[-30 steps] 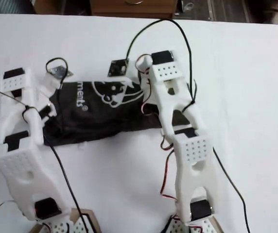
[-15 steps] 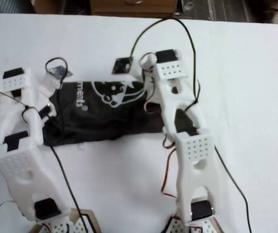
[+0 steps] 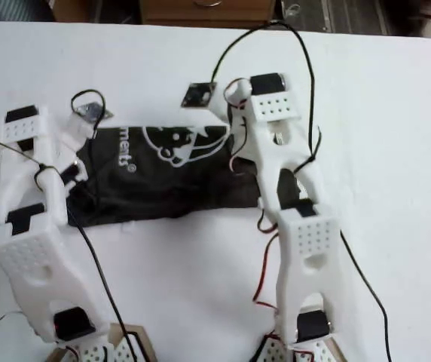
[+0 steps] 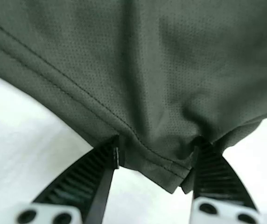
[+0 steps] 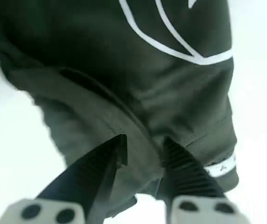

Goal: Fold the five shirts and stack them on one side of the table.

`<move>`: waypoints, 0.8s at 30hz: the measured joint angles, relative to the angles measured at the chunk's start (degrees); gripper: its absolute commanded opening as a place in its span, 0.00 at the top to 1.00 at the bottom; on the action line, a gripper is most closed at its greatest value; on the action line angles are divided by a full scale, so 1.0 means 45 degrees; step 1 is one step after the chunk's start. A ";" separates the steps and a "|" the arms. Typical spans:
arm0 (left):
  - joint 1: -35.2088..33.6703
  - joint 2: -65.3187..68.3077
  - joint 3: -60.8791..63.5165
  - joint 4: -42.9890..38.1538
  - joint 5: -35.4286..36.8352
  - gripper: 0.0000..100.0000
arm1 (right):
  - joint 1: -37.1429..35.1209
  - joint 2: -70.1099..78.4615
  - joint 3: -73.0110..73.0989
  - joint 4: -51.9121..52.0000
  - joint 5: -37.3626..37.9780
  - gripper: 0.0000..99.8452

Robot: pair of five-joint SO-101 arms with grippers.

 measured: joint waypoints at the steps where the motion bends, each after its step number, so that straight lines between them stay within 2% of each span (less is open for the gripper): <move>1: 0.0000 0.0000 0.0000 0.0000 0.0000 0.74 | -0.0176 -0.0508 0.0371 0.0000 -0.0039 0.98; 7: 0.0000 0.0000 0.0000 0.0000 0.0000 0.74 | -0.1231 -0.2716 0.3712 -0.0020 -0.0176 0.98; 12: 0.0000 0.0000 0.0000 0.0000 0.0000 0.74 | -0.1836 -0.2735 0.5958 -0.1758 -0.0176 0.98; 18: 0.0000 0.0000 0.0000 0.0000 0.0000 0.74 | -0.2090 -0.2735 0.6310 -0.3829 -0.1074 0.98; 24: 0.0000 0.0000 0.0000 0.0000 0.0000 0.74 | -0.2930 -0.2735 0.6427 -0.4181 -0.1309 0.98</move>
